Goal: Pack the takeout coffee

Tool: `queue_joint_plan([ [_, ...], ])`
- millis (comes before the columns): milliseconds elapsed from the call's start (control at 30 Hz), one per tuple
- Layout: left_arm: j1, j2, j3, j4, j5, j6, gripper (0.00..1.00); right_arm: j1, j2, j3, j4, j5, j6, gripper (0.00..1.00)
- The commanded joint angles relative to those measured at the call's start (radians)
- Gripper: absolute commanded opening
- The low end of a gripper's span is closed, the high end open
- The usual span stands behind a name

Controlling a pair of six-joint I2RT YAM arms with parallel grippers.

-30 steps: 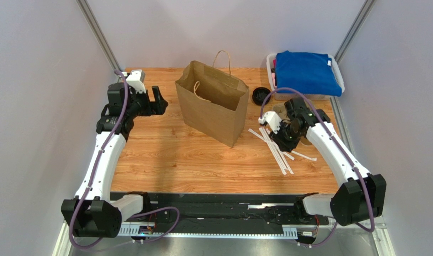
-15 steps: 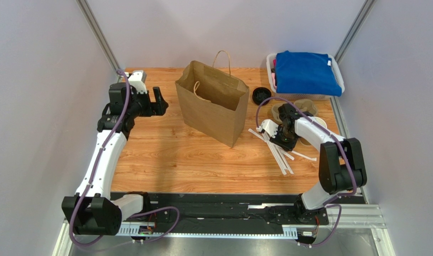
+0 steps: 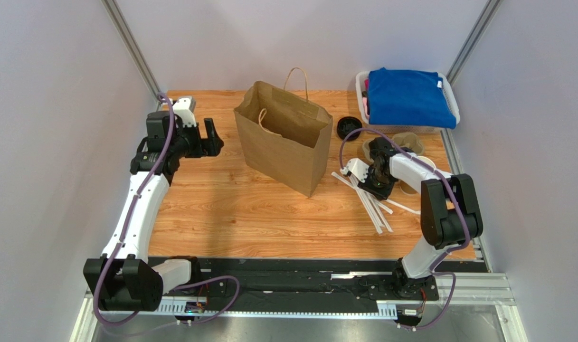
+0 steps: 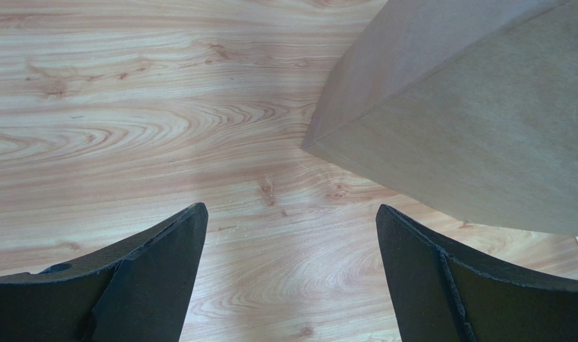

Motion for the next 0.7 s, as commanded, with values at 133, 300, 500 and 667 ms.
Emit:
queue_joint_plan([
  [133, 0.024, 0.007, 0.054, 0.004, 0.016, 0.024, 0.96, -0.008, -0.027, 0.004, 0.043, -0.003, 0.018, 0.04],
  [300, 0.022, -0.007, 0.068, -0.006, 0.019, 0.038, 0.96, -0.011, -0.142, 0.113, -0.142, -0.056, 0.066, 0.00],
  [500, 0.025, -0.028, 0.074, -0.005, 0.022, 0.063, 0.96, -0.014, -0.295, 0.446, -0.377, -0.184, 0.182, 0.00],
  [667, 0.025, -0.011, 0.091, 0.024, 0.018, 0.073, 0.96, -0.014, -0.335, 0.816, -0.279, -0.366, 0.411, 0.00],
])
